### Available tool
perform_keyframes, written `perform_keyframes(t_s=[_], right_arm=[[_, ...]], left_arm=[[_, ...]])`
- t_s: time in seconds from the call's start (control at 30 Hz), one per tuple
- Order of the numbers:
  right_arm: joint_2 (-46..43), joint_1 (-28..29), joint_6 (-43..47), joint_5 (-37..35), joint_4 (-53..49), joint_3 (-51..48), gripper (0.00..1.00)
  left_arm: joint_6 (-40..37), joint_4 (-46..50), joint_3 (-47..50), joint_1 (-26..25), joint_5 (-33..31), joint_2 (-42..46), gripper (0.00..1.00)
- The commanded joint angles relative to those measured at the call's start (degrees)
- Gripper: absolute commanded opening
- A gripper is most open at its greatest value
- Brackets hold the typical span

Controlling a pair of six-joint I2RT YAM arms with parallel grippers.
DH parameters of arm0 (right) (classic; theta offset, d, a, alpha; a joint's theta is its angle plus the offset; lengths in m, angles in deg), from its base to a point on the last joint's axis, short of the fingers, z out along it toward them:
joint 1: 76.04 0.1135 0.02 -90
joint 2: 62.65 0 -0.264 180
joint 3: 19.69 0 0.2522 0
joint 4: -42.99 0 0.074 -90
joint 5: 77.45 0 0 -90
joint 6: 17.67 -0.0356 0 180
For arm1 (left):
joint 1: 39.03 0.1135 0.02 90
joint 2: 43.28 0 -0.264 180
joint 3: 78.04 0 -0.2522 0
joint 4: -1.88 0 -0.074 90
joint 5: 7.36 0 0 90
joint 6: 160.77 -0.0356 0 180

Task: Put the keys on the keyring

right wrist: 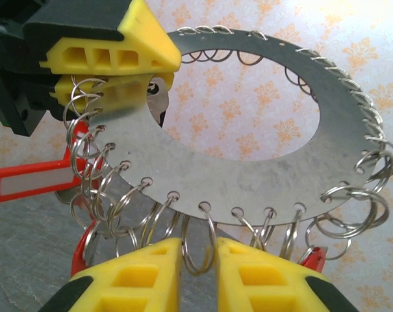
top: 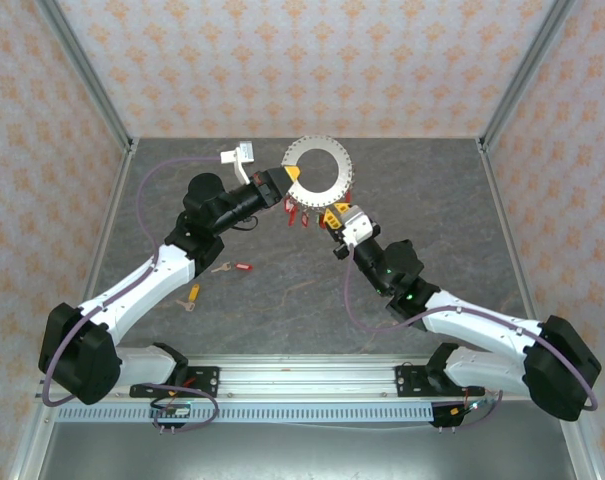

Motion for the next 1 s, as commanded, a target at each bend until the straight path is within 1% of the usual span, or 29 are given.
perform_keyframes(t_s=[0.0,0.23,0.43,0.5,0.67,0.77,0.83,0.93,0.97], right_arm=[[0.5,0.3,-0.6,-0.6,2.7,1.9,0.18],[1.0,0.3,-0.9,-0.8,4.7,1.9,0.16],[1.1,0.3,-1.0,-1.0,4.9,1.9,0.16],[1.2,0.3,-1.1,-0.9,5.1,1.8,0.14],[1.3,0.3,-1.4,-0.8,5.1,1.8,0.13],[1.3,0.3,-1.4,-0.8,4.8,1.9,0.09],[1.3,0.3,-1.4,-0.8,4.4,1.8,0.09],[1.2,0.3,-1.4,-0.7,3.2,2.0,0.0],[1.1,0.3,-2.0,-0.7,3.0,2.1,0.0]], left_arm=[[-0.7,-2.6,-0.3,0.3,-0.1,2.4,0.0],[-0.8,-2.4,-0.5,0.3,0.0,2.4,0.0],[-0.8,-2.4,-0.3,0.3,0.0,2.5,0.0],[-0.7,-2.4,-0.3,0.3,-0.1,2.5,0.0],[-0.6,-2.5,-0.3,0.3,0.0,2.6,0.0],[-0.5,-2.4,-0.2,0.3,-0.1,2.7,0.0],[-0.5,-2.3,-0.1,0.3,-0.4,2.7,0.0],[-0.4,-1.5,-0.2,0.3,-1.1,3.0,0.0],[-0.4,-0.4,-0.3,0.3,-1.5,3.1,0.0]])
